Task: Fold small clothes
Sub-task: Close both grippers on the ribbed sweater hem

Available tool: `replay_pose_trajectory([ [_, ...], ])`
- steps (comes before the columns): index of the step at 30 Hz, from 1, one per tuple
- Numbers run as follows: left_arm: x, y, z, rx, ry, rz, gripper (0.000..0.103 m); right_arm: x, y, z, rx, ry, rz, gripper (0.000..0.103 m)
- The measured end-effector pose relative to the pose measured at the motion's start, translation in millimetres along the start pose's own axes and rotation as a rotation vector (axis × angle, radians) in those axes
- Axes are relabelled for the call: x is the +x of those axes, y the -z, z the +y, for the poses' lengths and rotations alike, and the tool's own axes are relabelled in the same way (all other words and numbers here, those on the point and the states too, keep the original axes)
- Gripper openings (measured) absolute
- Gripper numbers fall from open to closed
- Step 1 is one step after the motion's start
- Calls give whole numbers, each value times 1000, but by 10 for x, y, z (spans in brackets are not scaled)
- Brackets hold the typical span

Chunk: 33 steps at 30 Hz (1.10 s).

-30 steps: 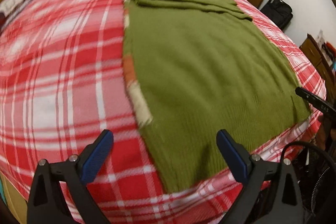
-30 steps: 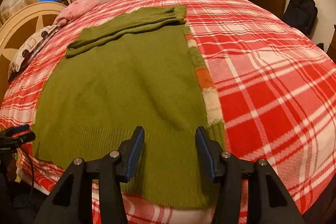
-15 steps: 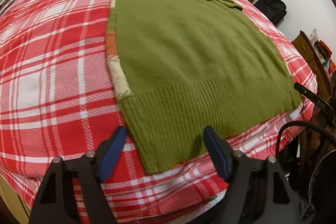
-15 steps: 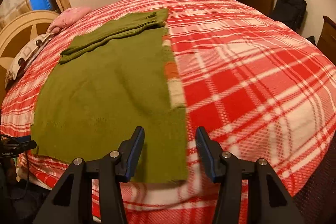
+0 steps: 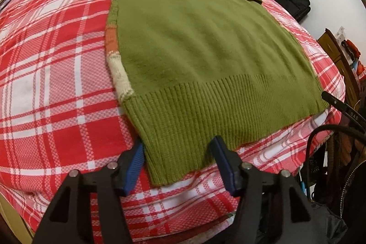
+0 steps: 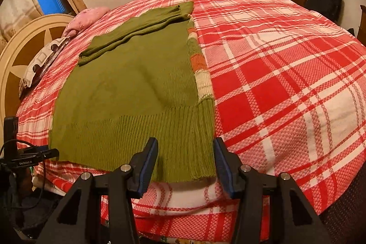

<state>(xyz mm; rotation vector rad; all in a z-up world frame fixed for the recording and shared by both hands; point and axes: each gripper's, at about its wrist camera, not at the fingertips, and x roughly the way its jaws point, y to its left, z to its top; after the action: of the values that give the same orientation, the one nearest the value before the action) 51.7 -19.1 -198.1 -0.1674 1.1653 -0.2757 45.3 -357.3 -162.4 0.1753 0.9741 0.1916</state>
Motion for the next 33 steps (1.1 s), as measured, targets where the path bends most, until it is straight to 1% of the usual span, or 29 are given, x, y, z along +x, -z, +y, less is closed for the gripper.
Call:
replay_pose_trajectory([
  [1, -4, -3, -1, -1, 3, -3, 61, 2, 9, 10, -4, -2, 4, 39],
  [2, -10, -5, -4, 0, 8, -7, 58, 18, 22, 11, -1, -13, 15, 24],
  [3, -22, -5, 0, 0, 5, -13, 47, 43, 39, -1, 6, -31, 29, 12],
  [4, -51, 8, 31, -2, 1, -20, 37, 61, 53, -15, 10, -41, 37, 11],
  [5, -70, 1, 50, -2, 13, -27, 7, 64, 70, -26, 13, -47, 34, 10],
  [6, -98, 0, 69, -5, 31, -34, 8, 42, 81, -24, 14, -55, 26, 9],
  [8, -166, 6, 64, 4, 35, -62, 8, -48, 65, -49, 31, -106, -14, 9],
  [11, -317, -12, 2, 41, 46, -135, 8, -216, 17, -92, 61, -170, -92, 9],
  [13, -415, -24, 7, 47, 64, -181, 8, -286, -2, -122, 82, -206, -125, 8],
  [17, -554, -70, 68, 29, 98, -259, 8, -351, -39, -154, 114, -252, -166, 8],
  [21, -618, -173, 92, 34, 116, -294, 8, -439, -123, -137, 131, -285, -216, 7],
  [23, -658, -236, 100, 38, 129, -313, 8, -486, -199, -107, 126, -299, -242, 7],
  [27, -786, -471, 105, 60, 126, -368, 7, -521, -419, -58, 135, -313, -285, 7],
  [31, -811, -695, 193, 51, 125, -397, 7, -463, -724, -36, 148, -303, -309, 7],
  [33, -808, -827, 255, 29, 130, -402, 7, -416, -940, -19, 156, -309, -317, 7],
])
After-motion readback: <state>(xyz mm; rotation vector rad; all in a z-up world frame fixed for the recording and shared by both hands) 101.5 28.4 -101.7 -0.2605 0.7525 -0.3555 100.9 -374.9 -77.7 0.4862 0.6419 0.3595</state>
